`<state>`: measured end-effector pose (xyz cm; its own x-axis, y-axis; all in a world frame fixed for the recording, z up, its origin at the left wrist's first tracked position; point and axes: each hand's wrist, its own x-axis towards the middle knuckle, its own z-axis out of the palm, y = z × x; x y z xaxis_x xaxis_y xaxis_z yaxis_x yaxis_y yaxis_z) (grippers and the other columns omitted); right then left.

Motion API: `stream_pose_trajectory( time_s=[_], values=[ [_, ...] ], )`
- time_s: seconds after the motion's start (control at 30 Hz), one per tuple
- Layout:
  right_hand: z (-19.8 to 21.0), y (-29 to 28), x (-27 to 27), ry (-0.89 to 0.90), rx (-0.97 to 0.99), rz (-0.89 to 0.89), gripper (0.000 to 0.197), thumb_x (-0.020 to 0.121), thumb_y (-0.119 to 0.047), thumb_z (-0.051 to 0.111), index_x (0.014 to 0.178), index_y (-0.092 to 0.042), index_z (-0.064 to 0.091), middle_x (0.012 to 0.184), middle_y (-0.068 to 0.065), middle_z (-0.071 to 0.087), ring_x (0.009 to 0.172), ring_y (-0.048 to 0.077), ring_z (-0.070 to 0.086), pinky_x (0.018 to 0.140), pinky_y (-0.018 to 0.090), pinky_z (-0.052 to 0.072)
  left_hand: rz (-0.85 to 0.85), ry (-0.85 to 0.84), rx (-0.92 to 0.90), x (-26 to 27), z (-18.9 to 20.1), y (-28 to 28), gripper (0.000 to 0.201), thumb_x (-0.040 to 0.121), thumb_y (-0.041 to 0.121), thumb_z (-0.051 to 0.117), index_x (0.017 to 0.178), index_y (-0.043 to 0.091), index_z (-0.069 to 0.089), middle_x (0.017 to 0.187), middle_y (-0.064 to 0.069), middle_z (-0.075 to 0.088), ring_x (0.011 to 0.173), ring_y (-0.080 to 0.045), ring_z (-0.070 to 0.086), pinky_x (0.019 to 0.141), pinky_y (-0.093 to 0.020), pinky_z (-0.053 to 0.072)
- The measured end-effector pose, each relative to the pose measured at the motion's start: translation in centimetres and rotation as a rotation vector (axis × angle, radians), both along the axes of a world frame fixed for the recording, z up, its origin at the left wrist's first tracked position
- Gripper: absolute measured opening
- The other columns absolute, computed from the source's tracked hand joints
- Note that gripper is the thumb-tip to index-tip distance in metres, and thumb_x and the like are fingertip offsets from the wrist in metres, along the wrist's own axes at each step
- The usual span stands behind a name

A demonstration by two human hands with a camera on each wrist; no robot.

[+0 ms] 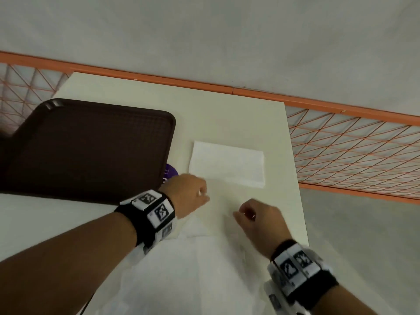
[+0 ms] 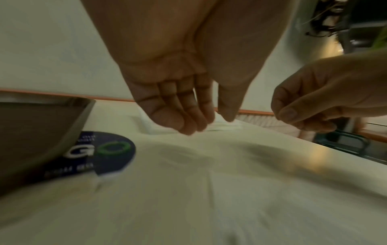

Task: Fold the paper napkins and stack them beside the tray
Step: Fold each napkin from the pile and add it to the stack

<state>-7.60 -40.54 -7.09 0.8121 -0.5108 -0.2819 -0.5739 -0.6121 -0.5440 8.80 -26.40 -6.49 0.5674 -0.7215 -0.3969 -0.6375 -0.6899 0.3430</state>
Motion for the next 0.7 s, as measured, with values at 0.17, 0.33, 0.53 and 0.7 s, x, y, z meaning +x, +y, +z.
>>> stream_pose_trajectory(
  time_s=[0.17,0.33,0.53,0.7],
  values=[
    [-1.4,6.8,-6.3,0.086,0.038,0.223,0.025,0.086,-0.05,0.057,0.096,-0.028,0.063,0.082,-0.014,0.06,0.076,0.006,0.054,0.075,0.023,0.045,-0.11,0.123,0.173,-5.2,-0.5,3.4,0.03,0.089,0.047,0.054,0.108,0.026,0.062,0.113,0.004,0.062,0.101,-0.018,0.059,0.089,-0.033,0.048],
    [-2.3,10.3,-8.6,0.163,0.045,0.306,0.034,0.087,-0.055,0.051,0.107,-0.028,0.056,0.092,-0.014,0.043,0.084,0.009,0.047,0.071,0.019,0.038,-0.095,0.119,0.122,-6.5,-0.8,3.5,0.037,0.096,0.039,0.047,0.126,0.018,0.054,0.128,-0.003,0.054,0.116,-0.022,0.051,0.097,-0.032,0.042],
    [-2.5,11.3,-9.1,0.161,0.01,0.3,0.042,0.087,-0.056,0.051,0.116,-0.026,0.05,0.103,-0.013,0.042,0.104,0.015,0.05,0.081,0.025,0.038,0.001,0.186,0.155,-6.5,-0.8,2.1,0.027,0.092,0.039,0.055,0.094,0.013,0.063,0.107,-0.007,0.067,0.1,-0.025,0.061,0.085,-0.03,0.047],
    [-2.5,11.5,-9.3,0.17,-0.012,0.28,0.047,0.089,-0.061,0.046,0.118,-0.025,0.049,0.112,-0.009,0.048,0.095,0.012,0.043,0.08,0.025,0.036,-0.037,0.212,0.123,-7.1,-0.2,2.2,0.023,0.087,0.037,0.064,0.095,0.016,0.069,0.1,-0.003,0.07,0.094,-0.021,0.064,0.084,-0.03,0.05]
  ],
)
